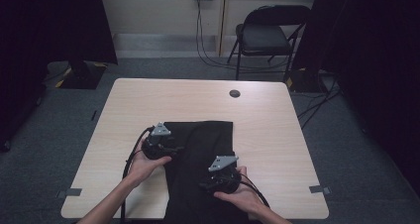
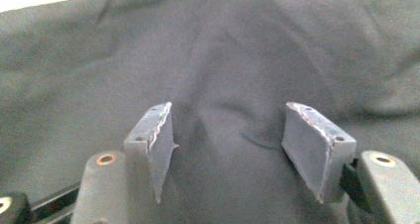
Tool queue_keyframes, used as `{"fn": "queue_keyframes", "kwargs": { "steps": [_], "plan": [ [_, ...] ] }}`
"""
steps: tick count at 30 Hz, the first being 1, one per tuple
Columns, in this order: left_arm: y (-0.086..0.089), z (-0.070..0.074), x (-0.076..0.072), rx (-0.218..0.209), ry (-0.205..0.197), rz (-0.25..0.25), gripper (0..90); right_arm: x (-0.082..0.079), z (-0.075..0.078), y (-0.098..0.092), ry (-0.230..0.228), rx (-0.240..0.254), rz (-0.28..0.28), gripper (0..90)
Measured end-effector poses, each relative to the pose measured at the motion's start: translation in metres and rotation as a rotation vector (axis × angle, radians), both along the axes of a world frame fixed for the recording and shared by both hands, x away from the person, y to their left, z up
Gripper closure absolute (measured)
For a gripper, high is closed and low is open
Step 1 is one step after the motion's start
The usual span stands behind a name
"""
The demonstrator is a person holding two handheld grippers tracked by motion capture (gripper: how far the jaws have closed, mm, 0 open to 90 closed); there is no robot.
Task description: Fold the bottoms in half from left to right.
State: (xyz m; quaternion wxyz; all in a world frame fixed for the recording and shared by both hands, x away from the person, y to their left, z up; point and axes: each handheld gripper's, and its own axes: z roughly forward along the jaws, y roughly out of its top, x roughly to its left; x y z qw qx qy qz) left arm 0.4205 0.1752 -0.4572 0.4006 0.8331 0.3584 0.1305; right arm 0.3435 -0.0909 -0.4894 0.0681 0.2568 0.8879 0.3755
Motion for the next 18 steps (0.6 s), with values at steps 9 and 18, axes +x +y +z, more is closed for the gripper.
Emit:
{"fn": "queue_keyframes", "kwargs": {
  "steps": [9, 18],
  "plan": [
    [0.024, -0.005, 0.042, -0.027, 0.011, 0.114, 34.2, 0.084, 0.036, -0.034, -0.100, 0.100, -0.179, 25.7],
    [0.015, -0.032, 0.057, -0.006, 0.055, 0.112, 30.3, 0.158, 0.008, -0.028, -0.072, 0.020, -0.294, 20.3]
  ]
}}
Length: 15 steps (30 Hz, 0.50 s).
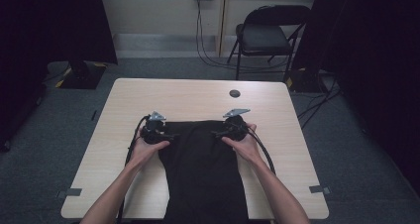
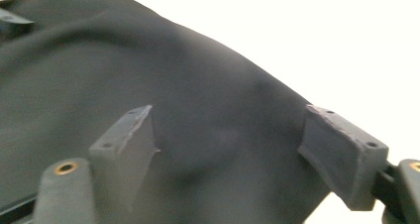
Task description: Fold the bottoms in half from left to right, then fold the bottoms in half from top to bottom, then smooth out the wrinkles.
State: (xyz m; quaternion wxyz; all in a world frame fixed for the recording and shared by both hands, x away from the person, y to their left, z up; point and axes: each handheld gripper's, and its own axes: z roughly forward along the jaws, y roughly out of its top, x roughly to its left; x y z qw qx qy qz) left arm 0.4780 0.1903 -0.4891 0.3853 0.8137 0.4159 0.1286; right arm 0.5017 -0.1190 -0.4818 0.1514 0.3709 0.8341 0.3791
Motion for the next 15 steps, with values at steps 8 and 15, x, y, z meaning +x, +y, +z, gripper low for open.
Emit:
{"fn": "queue_keyframes", "kwargs": {
  "steps": [8, 15],
  "plan": [
    [-0.006, -0.006, 0.000, 0.050, 0.007, -0.019, 24.0, 0.008, -0.015, 0.006, 0.006, -0.048, -0.011, 21.8],
    [-0.013, -0.007, 0.000, 0.088, -0.012, -0.030, 24.4, 0.014, -0.016, 0.003, 0.004, -0.076, -0.020, 19.9]
  ]
}}
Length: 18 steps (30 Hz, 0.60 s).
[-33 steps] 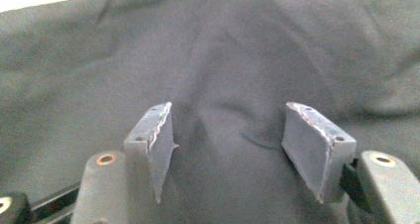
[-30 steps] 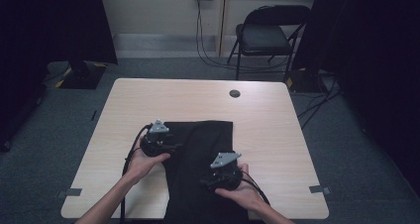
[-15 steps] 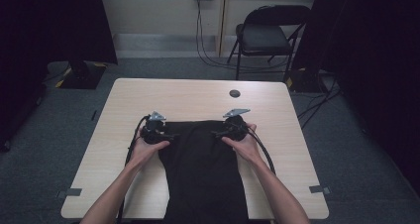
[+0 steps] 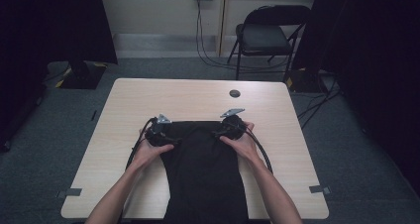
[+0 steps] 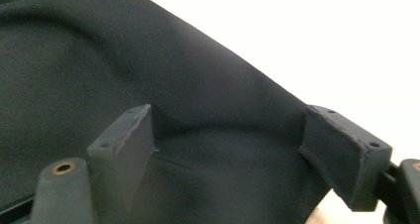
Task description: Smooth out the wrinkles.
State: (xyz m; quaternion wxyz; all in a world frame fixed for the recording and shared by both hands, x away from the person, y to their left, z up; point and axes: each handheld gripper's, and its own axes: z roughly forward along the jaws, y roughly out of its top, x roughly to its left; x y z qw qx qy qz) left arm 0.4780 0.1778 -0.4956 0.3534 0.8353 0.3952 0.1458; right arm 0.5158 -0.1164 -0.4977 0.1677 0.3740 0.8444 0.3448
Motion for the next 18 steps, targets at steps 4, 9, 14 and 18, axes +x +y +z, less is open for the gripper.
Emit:
{"fn": "queue_keyframes", "kwargs": {
  "steps": [4, 9, 14, 18],
  "plan": [
    [-0.005, 0.001, -0.001, -0.034, -0.007, -0.043, 43.3, 0.001, -0.002, -0.002, 0.003, 0.027, 0.012, 20.3],
    [-0.006, 0.001, -0.001, -0.095, 0.036, -0.068, 69.9, -0.008, -0.001, -0.002, -0.003, 0.044, 0.025, 42.7],
    [-0.006, 0.001, 0.000, -0.112, 0.048, -0.060, 79.6, -0.019, 0.000, -0.003, 0.012, 0.085, 0.066, 73.1],
    [-0.007, 0.009, 0.006, -0.096, 0.036, -0.036, 80.8, -0.019, 0.003, -0.010, 0.052, 0.108, 0.055, 85.4]
  ]
}}
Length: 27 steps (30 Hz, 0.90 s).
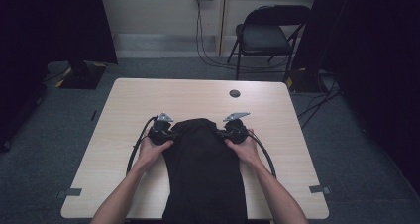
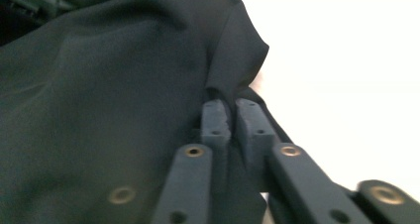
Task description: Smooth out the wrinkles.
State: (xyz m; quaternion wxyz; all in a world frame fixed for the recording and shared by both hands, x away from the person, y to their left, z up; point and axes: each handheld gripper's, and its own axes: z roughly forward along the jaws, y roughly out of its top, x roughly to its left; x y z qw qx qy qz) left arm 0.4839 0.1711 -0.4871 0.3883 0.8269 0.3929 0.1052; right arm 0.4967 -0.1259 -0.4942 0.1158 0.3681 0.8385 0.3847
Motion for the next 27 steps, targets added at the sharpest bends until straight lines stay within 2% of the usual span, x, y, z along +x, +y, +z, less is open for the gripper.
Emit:
{"fn": "queue_keyframes", "kwargs": {
  "steps": [3, 4, 5, 6, 7, 8, 9, 10, 12, 13, 15, 16, 17, 18, 19, 20, 23, 24, 26, 27],
  "plan": [
    [-0.007, 0.014, 0.008, 0.001, -0.046, 0.013, 81.0, 0.007, 0.013, -0.009, -0.035, 0.038, -0.051, 86.3],
    [-0.007, 0.014, 0.008, 0.001, -0.046, 0.013, 81.0, 0.007, 0.013, -0.009, -0.035, 0.038, -0.051, 86.3],
    [-0.009, 0.020, 0.010, 0.002, -0.061, 0.016, 81.0, 0.010, 0.019, -0.010, -0.046, 0.049, -0.060, 86.5],
    [-0.011, 0.025, 0.013, -0.001, -0.075, 0.024, 81.0, 0.012, 0.027, -0.012, -0.069, 0.055, -0.076, 86.6],
    [-0.010, 0.034, 0.017, -0.007, -0.090, 0.030, 81.0, 0.017, 0.042, -0.015, -0.095, 0.072, -0.099, 86.7],
    [-0.010, 0.034, 0.017, -0.007, -0.090, 0.030, 81.0, 0.017, 0.042, -0.015, -0.095, 0.072, -0.099, 86.7],
    [-0.009, 0.046, 0.023, -0.034, -0.109, 0.045, 81.0, 0.021, 0.055, -0.018, -0.124, 0.072, -0.121, 86.8],
    [-0.009, 0.046, 0.023, -0.034, -0.109, 0.045, 80.9, 0.021, 0.055, -0.018, -0.124, 0.072, -0.121, 86.8],
    [-0.011, 0.058, 0.029, -0.039, -0.131, 0.054, 80.9, 0.026, 0.069, -0.022, -0.147, 0.083, -0.138, 86.8],
    [-0.014, 0.071, 0.034, -0.026, -0.157, 0.047, 80.9, 0.031, 0.081, -0.024, -0.169, 0.085, -0.153, 86.8],
    [-0.018, 0.083, 0.038, -0.034, -0.181, 0.059, 80.9, 0.035, 0.094, -0.023, -0.185, 0.086, -0.152, 86.8],
    [-0.018, 0.083, 0.038, -0.034, -0.181, 0.059, 80.9, 0.035, 0.094, -0.023, -0.185, 0.086, -0.152, 86.8],
    [-0.022, 0.095, 0.040, -0.030, -0.213, 0.062, 80.8, 0.038, 0.107, -0.023, -0.206, 0.064, -0.153, 86.8],
    [-0.022, 0.095, 0.040, -0.030, -0.213, 0.062, 80.8, 0.038, 0.107, -0.023, -0.206, 0.064, -0.153, 86.8],
    [-0.025, 0.108, 0.042, -0.044, -0.251, 0.063, 80.7, 0.042, 0.120, -0.027, -0.225, 0.077, -0.169, 86.8],
    [-0.025, 0.108, 0.042, -0.044, -0.251, 0.063, 80.8, 0.042, 0.120, -0.027, -0.225, 0.077, -0.169, 86.8],
    [-0.025, 0.130, 0.046, -0.049, -0.302, 0.064, 80.7, 0.046, 0.137, -0.036, -0.260, 0.107, -0.202, 86.8],
    [-0.028, 0.140, 0.046, -0.043, -0.332, 0.063, 80.7, 0.047, 0.144, -0.038, -0.280, 0.112, -0.209, 86.8],
    [-0.029, 0.146, 0.047, -0.041, -0.339, 0.055, 80.6, 0.047, 0.147, -0.039, -0.282, 0.112, -0.209, 86.8],
    [-0.029, 0.151, 0.044, -0.057, -0.361, 0.055, 80.7, 0.047, 0.150, -0.041, -0.291, 0.130, -0.215, 86.8]
  ]
}}
